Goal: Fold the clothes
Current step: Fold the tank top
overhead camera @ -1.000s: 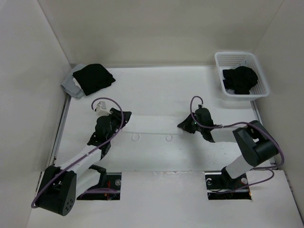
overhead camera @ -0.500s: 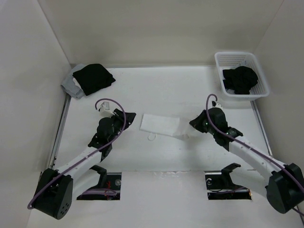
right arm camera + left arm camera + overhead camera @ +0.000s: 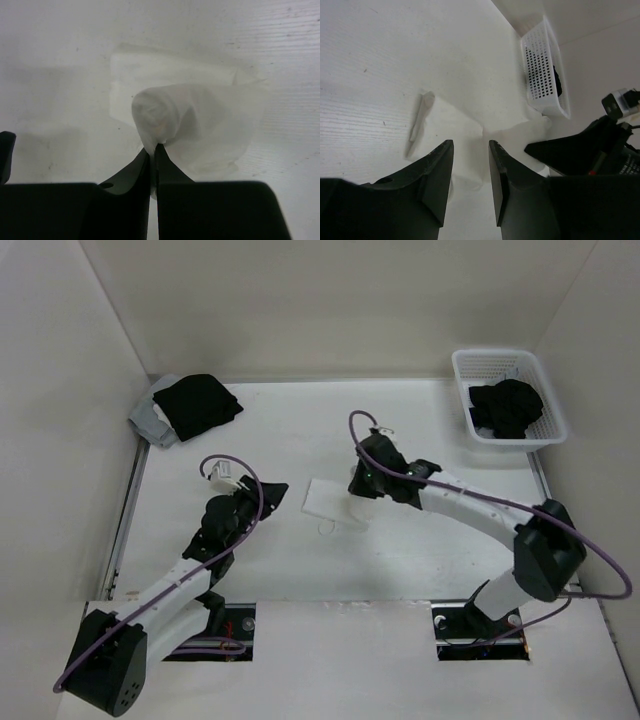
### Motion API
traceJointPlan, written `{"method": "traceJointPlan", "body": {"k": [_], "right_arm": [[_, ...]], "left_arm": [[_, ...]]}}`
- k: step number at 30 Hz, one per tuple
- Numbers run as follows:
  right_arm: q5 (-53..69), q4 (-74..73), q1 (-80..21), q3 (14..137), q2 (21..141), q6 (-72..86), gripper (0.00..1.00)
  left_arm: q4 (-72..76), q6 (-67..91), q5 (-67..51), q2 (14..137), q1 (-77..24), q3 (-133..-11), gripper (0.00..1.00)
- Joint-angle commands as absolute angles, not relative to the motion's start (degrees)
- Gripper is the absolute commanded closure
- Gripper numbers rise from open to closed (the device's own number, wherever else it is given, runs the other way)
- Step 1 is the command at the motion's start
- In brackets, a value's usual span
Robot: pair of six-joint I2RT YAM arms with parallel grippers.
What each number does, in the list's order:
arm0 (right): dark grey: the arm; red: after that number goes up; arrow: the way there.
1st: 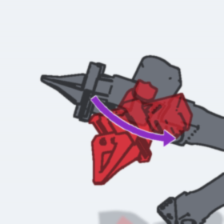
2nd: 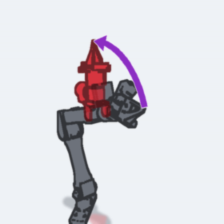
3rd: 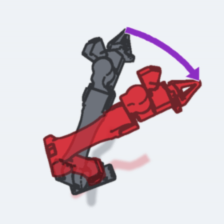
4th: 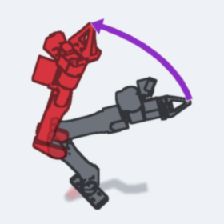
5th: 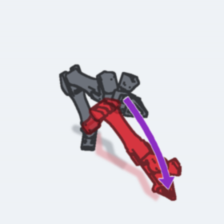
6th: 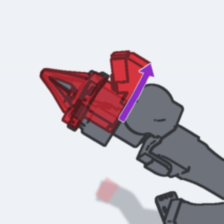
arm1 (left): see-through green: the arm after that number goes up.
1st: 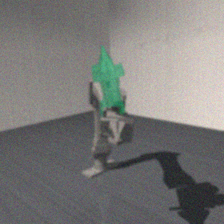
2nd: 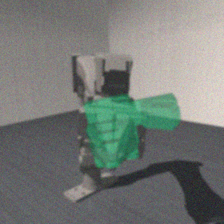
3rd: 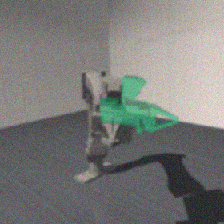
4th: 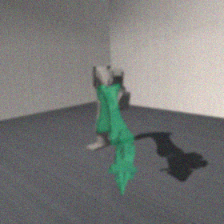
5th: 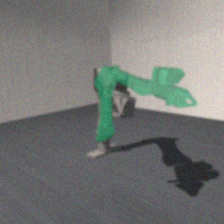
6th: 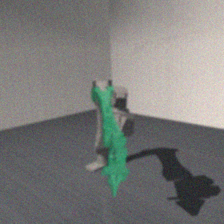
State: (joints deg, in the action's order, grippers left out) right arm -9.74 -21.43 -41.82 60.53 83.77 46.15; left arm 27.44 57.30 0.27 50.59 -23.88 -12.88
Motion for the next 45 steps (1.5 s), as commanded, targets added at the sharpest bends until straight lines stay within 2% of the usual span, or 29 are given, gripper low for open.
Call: {"method": "traceJointPlan", "body": {"k": [1, 6, 8, 10, 12, 14, 17, 18, 22, 23, 25, 29, 34, 37, 39, 41, 45], "right_arm": [[-12.57, -25.13, -45.12, 68.79, 90.68, 46.14, 0.92], [-12.83, -27.59, -49.34, 79.61, 102.28, 46.58, 0.89], [-13.27, -28.91, -50.22, 83.13, 105.63, 46.67, 0.76], [-13.45, -28.04, -51.10, 84.11, 106.61, 47.46, 0.55], [-12.66, -26.29, -51.72, 84.20, 105.92, 47.81, 0.48], [-13.09, -24.01, -52.60, 82.89, 102.85, 47.55, 0.47], [-14.84, -19.35, -52.78, 77.45, 94.95, 46.94, 0.49], [-15.55, -17.77, -52.78, 75.00, 92.40, 46.50, 0.53], [-18.36, -11.71, -51.81, 62.26, 81.42, 45.18, 0.89], [-19.24, -9.51, -51.46, 58.22, 78.25, 44.48, 0.95], [-20.91, -4.42, -51.11, 49.70, 71.58, 42.99, 0.97], [-21.80, 5.69, -47.52, 34.30, 60.14, 41.57, 0.96], [-17.77, 14.75, -34.87, 24.09, 54.49, 41.48, 0.81], [-14.51, 20.81, -28.54, 22.50, 55.54, 40.78, 0.58], [-13.01, 25.11, -25.28, 21.80, 57.64, 39.38, 0.47], [-12.13, 28.55, -22.99, 20.49, 59.75, 39.20, 0.41], [-11.96, 31.82, -22.28, 18.28, 62.75, 40.95, 0.36]], "left_arm": [[29.62, 57.66, -1.58, 48.69, -22.90, -11.78, 0.67], [30.85, 57.74, -2.55, 48.95, -22.28, -11.08, 0.67], [31.38, 57.83, -2.99, 49.31, -21.93, -10.90, 0.67], [31.64, 57.92, -3.51, 49.48, -21.40, -10.81, 0.67], [31.55, 57.92, -3.60, 49.22, -20.79, -10.72, 0.67], [31.12, 57.66, -3.43, 48.96, -20.17, -11.07, 0.67], [30.94, 57.22, -2.99, 50.18, -20.69, -12.47, 0.67], [31.02, 56.96, -2.90, 51.14, -21.22, -12.92, 0.67], [31.47, 55.38, -1.76, 55.89, -24.47, -14.85, 0.65], [31.12, 54.59, -1.41, 56.86, -25.26, -15.29, 0.65], [30.76, 52.92, -0.53, 57.74, -26.14, -15.29, 0.63], [27.17, 50.98, 1.93, 56.08, -25.45, -13.89, 0.61], [17.42, 47.20, 8.08, 50.63, -22.90, -13.36, 0.57], [12.67, 44.48, 9.66, 48.96, -22.10, -14.15, 0.53], [9.86, 43.33, 10.37, 48.61, -21.84, -14.76, 0.51], [7.75, 43.15, 10.98, 48.34, -21.84, -14.85, 0.49], [5.10, 44.38, 10.28, 47.46, -22.10, -14.77, 0.46]]}}
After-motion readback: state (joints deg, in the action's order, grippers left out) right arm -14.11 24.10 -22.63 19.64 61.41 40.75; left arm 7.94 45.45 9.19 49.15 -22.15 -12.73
